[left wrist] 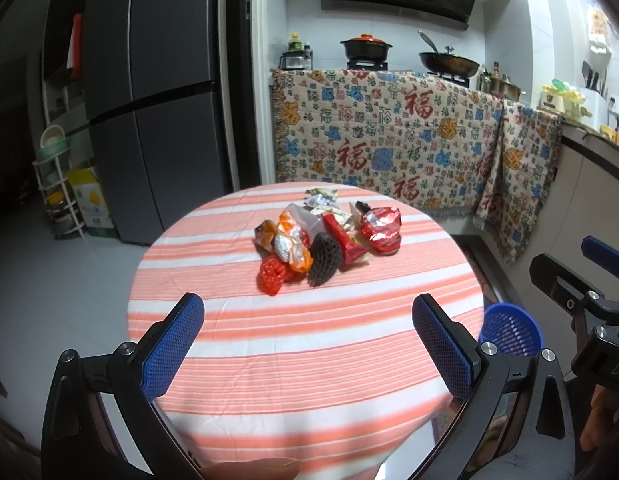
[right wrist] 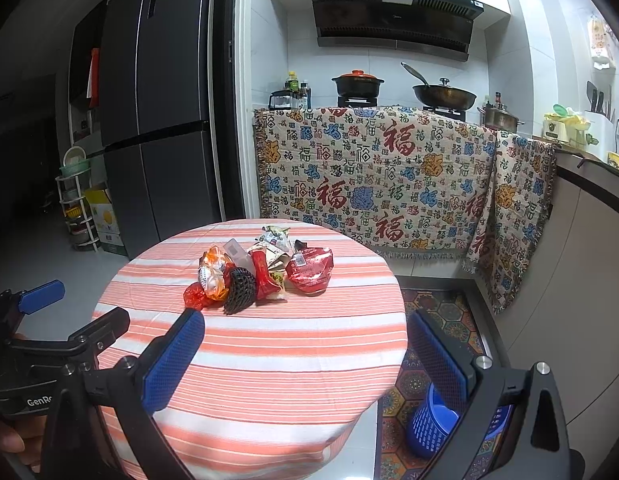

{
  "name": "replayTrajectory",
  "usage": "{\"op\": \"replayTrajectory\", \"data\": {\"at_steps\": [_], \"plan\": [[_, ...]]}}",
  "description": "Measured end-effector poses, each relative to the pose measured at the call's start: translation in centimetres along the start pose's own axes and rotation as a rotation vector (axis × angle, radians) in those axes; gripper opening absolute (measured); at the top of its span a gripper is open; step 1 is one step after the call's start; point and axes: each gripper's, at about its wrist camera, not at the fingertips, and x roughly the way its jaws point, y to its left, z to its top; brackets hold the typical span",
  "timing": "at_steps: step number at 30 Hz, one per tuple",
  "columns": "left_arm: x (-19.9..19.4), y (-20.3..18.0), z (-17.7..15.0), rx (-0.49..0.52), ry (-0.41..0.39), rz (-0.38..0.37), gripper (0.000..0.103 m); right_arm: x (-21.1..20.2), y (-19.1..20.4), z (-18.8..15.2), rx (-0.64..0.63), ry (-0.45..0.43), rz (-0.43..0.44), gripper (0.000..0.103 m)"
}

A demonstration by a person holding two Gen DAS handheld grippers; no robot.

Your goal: Collect trash

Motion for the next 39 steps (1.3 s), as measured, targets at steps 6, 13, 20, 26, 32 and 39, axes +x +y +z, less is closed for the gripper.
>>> {"op": "replayTrajectory", "data": {"at_steps": [6, 13, 20, 26, 32, 39], "plan": [[-0.01, 0.02, 0.05, 0.001, 0.000, -0.001, 0.103, 0.17, 0.00, -0.07, 0.003, 0.002, -0.001, 0.103], [-0.02, -0.02, -0.03, 0.000, 0.001, 0.000, 0.103, 0.34, -0.07, -0.05, 0.006, 0.004, 0.001, 0.103], [0.02, -0.07, -0.02, 0.001, -0.002, -0.003, 0.103, 0.34, 0.01, -0.09, 0.006, 0.003, -0.001, 0.103], [0.25, -0.06, 0.04, 0.002, -0.002, -0.008, 0.103, 0.45, -0.19, -0.12, 0.007, -0.001, -0.001, 0.103], [0.22, -0.08, 0.04, 0.002, -0.001, -0.006, 0.103, 0.44, -0.16, -0.19, 0.008, 0.000, -0.003, 0.103], [0.31, -0.13, 0.03, 0.001, 0.000, -0.008, 0.103, 0.46, -0.11, -0.25, 0.009, 0.001, -0.003, 0.103]]}}
